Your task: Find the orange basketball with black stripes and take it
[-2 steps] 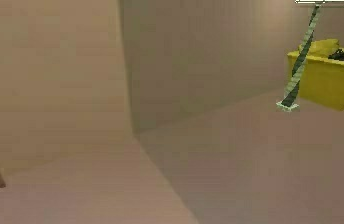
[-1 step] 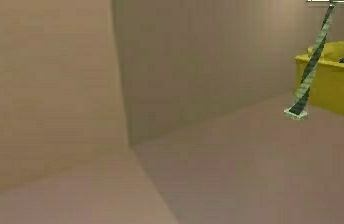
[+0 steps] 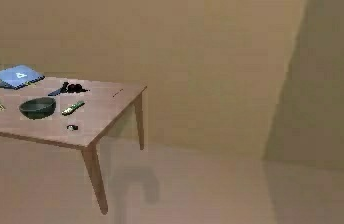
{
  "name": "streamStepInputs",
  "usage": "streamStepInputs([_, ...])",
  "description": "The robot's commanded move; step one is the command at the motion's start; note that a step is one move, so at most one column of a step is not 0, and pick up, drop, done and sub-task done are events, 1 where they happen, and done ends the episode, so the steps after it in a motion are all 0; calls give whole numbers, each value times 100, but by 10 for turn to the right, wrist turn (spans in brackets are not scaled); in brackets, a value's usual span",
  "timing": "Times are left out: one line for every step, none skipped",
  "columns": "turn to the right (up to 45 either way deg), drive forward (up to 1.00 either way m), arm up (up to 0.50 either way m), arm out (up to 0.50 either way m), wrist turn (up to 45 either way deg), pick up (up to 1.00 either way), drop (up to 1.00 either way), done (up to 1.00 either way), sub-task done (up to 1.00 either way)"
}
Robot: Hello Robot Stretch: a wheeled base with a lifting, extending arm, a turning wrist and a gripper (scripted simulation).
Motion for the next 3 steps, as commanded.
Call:
streamStepInputs([-450, 0, 0, 0, 0, 0, 0, 0, 0])
streamStepInputs([-60, 0, 0, 0, 0, 0, 0, 0, 0])
streamStepInputs([0, 5, 0, 0, 0, 0, 0, 0, 0])
